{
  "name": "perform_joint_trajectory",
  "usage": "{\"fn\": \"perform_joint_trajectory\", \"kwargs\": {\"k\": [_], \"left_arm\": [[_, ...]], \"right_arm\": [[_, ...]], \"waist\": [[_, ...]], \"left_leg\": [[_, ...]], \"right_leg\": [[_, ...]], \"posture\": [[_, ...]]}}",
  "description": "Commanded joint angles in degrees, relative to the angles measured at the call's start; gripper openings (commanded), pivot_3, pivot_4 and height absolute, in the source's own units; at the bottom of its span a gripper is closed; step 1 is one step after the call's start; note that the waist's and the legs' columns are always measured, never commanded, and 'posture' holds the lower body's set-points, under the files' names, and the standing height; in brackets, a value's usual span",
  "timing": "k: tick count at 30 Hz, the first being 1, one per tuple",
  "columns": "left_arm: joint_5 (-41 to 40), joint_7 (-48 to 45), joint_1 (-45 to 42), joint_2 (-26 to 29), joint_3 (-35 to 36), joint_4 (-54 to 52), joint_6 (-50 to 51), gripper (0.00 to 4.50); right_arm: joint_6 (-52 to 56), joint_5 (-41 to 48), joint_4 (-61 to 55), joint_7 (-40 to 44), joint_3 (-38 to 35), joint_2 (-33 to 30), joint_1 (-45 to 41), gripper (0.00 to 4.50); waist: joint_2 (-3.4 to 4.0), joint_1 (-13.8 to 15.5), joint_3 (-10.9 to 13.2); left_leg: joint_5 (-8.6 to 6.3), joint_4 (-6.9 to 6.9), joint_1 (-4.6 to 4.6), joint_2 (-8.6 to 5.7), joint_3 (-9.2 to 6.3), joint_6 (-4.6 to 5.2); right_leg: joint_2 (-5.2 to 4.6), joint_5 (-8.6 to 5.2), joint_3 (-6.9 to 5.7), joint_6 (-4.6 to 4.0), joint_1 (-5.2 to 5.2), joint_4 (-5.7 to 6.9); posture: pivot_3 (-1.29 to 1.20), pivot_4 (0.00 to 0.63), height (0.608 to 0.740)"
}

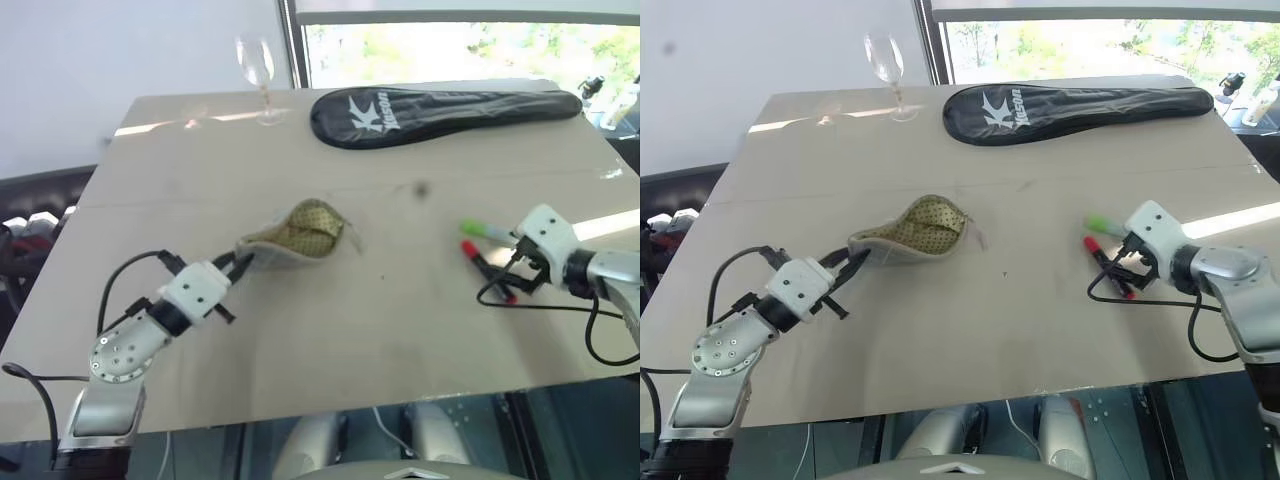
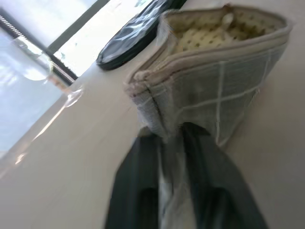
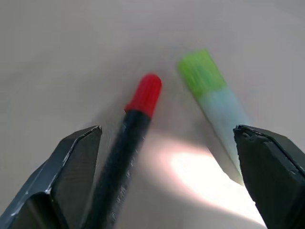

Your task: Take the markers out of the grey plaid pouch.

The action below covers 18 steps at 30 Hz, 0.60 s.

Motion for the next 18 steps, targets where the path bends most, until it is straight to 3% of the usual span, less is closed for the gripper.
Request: {"fn": "perform_joint_trajectory", "kwargs": {"k": [1, 5, 13, 18], "left_arm": [[3.31, 3.14, -0.66, 1.30, 2.11, 0.74, -0.03, 2.63], [3.93, 5.01, 0.88, 1.15, 3.72, 0.24, -0.20, 4.47], [-15.37, -0.58, 18.89, -2.48, 9.64, -17.26, 22.50, 4.47], [-22.04, -3.32, 28.42, -3.69, 13.41, -22.42, 28.93, 4.47]], "right_arm": [[-0.40, 7.20, -6.10, 2.51, -4.78, 2.32, 2.73, 4.50], [-3.76, 11.26, -8.03, 4.72, -7.58, 4.90, 8.99, 4.50], [-12.58, 15.24, -1.85, 15.14, -13.95, 4.53, 23.28, 4.50], [-18.90, 14.89, 6.25, 19.76, -17.90, 3.44, 26.31, 4.50]], "waist": [[-0.01, 0.09, 0.00], [-0.06, 0.27, 0.00], [-0.05, -0.07, 0.03], [-0.06, 0.04, 0.03]], "left_leg": [[0.00, 0.00, 0.00, 0.00, 0.00, 0.00], [-0.01, 0.01, -0.02, -0.03, -0.11, 0.01], [-0.02, -0.09, 0.05, 0.03, 0.03, 0.03], [-0.19, -0.02, 0.31, 0.04, 0.03, 0.23]], "right_leg": [[0.00, 0.00, 0.00, 0.00, 0.00, 0.00], [-0.03, 0.00, -0.12, 0.00, 0.05, -0.11], [0.01, -0.01, 0.05, 0.01, 0.06, -0.10], [-0.03, -0.01, -0.01, 0.00, 0.30, 0.01]], "posture": [[0.00, 0.150, 0.740], [0.00, 0.150, 0.740], [0.00, 0.150, 0.740], [0.00, 0.150, 0.740]]}}
